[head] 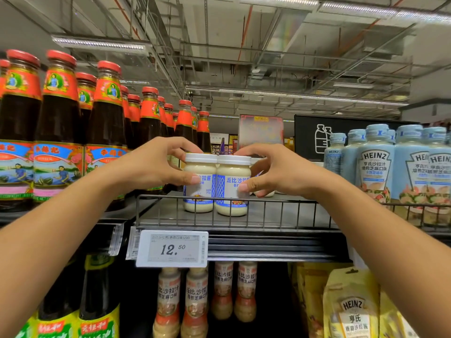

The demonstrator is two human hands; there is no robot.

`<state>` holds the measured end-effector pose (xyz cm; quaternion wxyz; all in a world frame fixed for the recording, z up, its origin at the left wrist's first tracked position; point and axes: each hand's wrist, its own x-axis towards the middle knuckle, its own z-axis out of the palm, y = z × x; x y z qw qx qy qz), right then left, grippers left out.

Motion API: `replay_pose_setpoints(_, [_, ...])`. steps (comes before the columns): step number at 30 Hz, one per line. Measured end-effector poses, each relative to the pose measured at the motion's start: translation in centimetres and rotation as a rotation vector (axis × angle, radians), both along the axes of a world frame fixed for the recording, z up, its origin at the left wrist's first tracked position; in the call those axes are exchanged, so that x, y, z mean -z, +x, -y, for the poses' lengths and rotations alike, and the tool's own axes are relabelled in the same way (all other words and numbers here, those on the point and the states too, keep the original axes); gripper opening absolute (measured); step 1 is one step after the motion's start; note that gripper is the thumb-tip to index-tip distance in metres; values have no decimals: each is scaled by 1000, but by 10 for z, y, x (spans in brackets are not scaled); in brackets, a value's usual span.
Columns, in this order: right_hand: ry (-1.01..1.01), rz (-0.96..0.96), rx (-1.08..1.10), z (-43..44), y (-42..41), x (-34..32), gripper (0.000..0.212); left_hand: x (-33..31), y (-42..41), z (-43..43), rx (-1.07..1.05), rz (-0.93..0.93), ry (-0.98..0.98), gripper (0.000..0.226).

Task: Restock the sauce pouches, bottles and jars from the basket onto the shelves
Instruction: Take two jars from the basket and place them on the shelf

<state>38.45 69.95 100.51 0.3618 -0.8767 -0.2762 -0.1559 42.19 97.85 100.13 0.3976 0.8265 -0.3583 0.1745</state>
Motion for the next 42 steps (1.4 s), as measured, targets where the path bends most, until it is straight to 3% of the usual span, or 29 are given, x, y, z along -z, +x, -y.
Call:
replay_pose_setpoints(15, [-311, 44, 269, -9, 37, -16, 79, -12, 40, 12, -135, 38, 172, 42])
replay_pose_setpoints(22, [-505, 65, 327, -20, 52, -29, 53, -14, 58, 18, -206, 55, 223, 41])
replay_pose_setpoints(30, [-693, 142, 397, -39, 67, -36, 60, -12, 72, 16, -248, 32, 241, 48])
replay_pose_setpoints(34, [-681, 162, 400, -44, 72, -36, 43, -9, 74, 10, -226, 3, 204, 46])
replay_pose_setpoints(42, [-545, 164, 332, -39, 77, -28, 47, -3, 74, 9, -214, -27, 149, 44])
